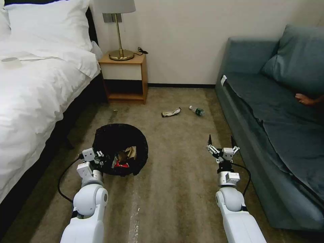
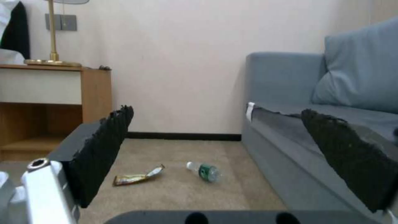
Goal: Pick up the trash bin, then pick up the garbage on the floor and place it into the trash bin.
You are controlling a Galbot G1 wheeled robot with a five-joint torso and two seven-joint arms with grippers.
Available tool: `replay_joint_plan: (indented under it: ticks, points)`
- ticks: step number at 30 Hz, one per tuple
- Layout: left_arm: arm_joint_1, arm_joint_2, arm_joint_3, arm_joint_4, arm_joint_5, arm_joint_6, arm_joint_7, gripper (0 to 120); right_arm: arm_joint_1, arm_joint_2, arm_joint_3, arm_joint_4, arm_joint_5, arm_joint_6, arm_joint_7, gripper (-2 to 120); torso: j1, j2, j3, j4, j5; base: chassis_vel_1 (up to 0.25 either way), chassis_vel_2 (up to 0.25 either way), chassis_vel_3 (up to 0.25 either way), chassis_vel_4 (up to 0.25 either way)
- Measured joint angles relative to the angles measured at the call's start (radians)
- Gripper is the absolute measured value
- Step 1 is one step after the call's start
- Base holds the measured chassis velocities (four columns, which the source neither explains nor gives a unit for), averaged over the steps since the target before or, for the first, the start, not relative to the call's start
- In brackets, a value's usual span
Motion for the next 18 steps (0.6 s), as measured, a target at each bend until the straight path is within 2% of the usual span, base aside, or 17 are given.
replay_joint_plan:
  ticks: [9,18]
  points:
    - [0.005,-0.002,-0.001,-0.005,0.002,-0.001,0.000,3,0.003,0.002,-0.002,-0.004,0.005,0.015,-0.015,100,0.000,0.000,0.000,0.0000,0.0000,-0.079,0.057,0.067,-0.063]
    - [0.004,-0.007,0.002,-0.008,0.004,-0.002,-0.002,3,0.001,0.007,-0.002,-0.008,0.007,0.025,-0.022,100,0.000,0.000,0.000,0.0002,-0.0001,-0.113,0.117,0.117,-0.113]
